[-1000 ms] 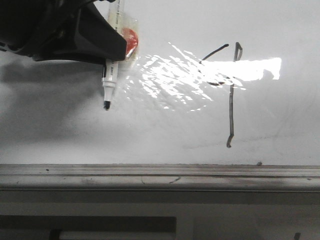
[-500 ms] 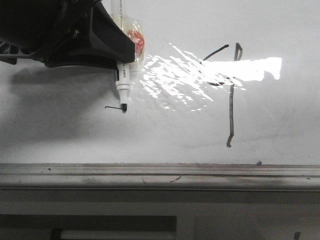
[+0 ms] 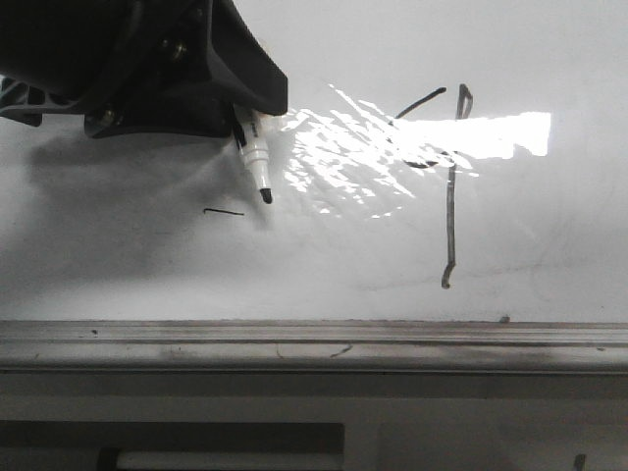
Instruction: Write number 9 on whiteboard
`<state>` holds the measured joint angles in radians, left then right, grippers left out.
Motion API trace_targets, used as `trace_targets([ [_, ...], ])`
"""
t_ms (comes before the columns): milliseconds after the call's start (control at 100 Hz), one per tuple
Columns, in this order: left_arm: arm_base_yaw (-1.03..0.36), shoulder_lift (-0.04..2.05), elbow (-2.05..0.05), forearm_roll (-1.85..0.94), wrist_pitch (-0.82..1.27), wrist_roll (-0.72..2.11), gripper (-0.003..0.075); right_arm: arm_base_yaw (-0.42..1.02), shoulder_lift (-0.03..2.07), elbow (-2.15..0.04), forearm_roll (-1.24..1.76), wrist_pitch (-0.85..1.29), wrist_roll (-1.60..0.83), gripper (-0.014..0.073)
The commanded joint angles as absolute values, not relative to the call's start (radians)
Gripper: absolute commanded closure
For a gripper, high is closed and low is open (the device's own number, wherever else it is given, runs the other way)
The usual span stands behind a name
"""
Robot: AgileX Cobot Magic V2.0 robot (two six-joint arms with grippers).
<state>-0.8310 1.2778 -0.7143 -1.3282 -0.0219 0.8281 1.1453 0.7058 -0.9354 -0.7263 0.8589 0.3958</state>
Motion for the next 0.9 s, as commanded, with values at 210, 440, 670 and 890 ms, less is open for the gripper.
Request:
trace_targets([
  [210, -0.812, 1.241, -0.722, -1.355, -0.194, 0.829, 0.0115, 1.143, 0.702, -0.961, -0.779, 0.797, 0.414, 0.0655],
  [440, -0.812, 1.05, -0.716, -1.351, -0.127, 0.946, 0.0157, 1.143, 0.654, -0.96, -0.781, 0.815, 0.453, 0.0655],
  [670, -0.812, 0.752, -0.602, -1.273, 0.052, 1.12, 0.0511, 1.143, 0.446, -0.794, -0.886, 0.867, 0.561, 0.0655],
  [890, -0.812, 0.516, -0.441, -1.226, 0.16, 1.122, 0.0741, 1.143, 0.219, -0.578, -1.0, 0.839, 0.604, 0.0655],
])
